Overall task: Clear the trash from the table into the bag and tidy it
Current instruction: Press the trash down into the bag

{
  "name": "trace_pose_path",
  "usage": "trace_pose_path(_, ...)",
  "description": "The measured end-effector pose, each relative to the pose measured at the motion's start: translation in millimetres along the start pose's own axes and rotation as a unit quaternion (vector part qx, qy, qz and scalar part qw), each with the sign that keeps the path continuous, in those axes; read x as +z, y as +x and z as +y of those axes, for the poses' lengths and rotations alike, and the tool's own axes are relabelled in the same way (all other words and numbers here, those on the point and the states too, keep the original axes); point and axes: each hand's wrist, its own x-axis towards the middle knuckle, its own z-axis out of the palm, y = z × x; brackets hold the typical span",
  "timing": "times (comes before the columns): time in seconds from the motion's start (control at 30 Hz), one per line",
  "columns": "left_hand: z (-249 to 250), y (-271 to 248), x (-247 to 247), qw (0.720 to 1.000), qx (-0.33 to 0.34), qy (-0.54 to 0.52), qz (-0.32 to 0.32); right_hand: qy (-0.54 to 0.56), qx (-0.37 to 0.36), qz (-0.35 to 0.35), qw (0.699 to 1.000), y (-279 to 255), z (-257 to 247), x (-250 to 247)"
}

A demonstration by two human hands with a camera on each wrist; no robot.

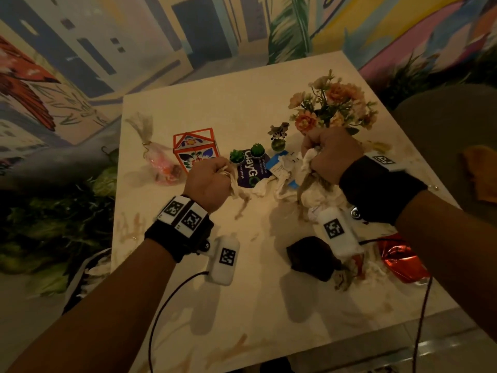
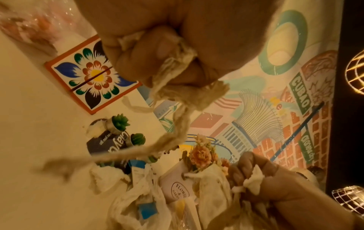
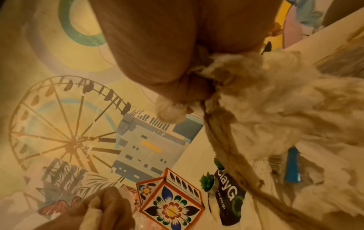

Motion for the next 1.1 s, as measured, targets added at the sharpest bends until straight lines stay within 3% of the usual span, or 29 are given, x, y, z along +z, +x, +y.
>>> trace_pose_path(0.13, 3.4, -1.4, -18.9, 0.998, -0.024, -0.054, 0.035, 0.001, -0.018, -0.005, 1.0, 1.9, -0.5, -1.7)
trace_pose_path(0.3, -3.7, -1.1, -49.6, 0.987, -0.052, -0.119, 0.089, 0.029, -0.052, 0.04, 0.997, 4.1, -21.6, -3.3)
trace_pose_path(0.53, -37.9, -6.4, -90.9, 0.976, -0.115, -0.121, 0.139, 0.03, -0.087, 0.028, 0.995, 12.0, -67.2, 15.4)
trace_pose_path(0.7, -68.8, -18.8, -142.8, 0.977, -0.107, -0.123, 0.139, 0.037, -0.102, 0.008, 0.994, 8.1, -113.1, 47.7)
trace_pose_path(0.87, -136.5, -17.9, -215.6, 0.981, -0.115, -0.066, 0.138, 0.052, -0.118, 0.006, 0.992, 1.8, -177.4, 110.8)
trace_pose_path(0.93, -165.4, -18.8, -248.9, 0.981, -0.065, -0.071, 0.169, 0.063, -0.122, 0.002, 0.99, -1.5, -207.8, 144.9)
trace_pose_path(0.97, -175.2, -19.9, -264.7, 0.985, -0.049, -0.106, 0.125, 0.069, -0.124, 0.001, 0.99, -3.3, -222.0, 161.2)
trace_pose_path(1.0, -186.7, -22.0, -287.4, 0.986, -0.075, -0.145, 0.031, 0.071, -0.126, -0.002, 0.989, -4.6, -237.6, 180.5)
trace_pose_path(1.07, -231.2, -24.7, -320.6, 0.997, -0.029, -0.071, 0.004, 0.077, -0.123, -0.015, 0.989, -7.1, -268.4, 223.0)
trace_pose_path(1.1, -250.3, -25.8, -335.0, 0.996, -0.056, -0.075, 0.005, 0.08, -0.118, -0.026, 0.989, -9.8, -283.2, 245.5)
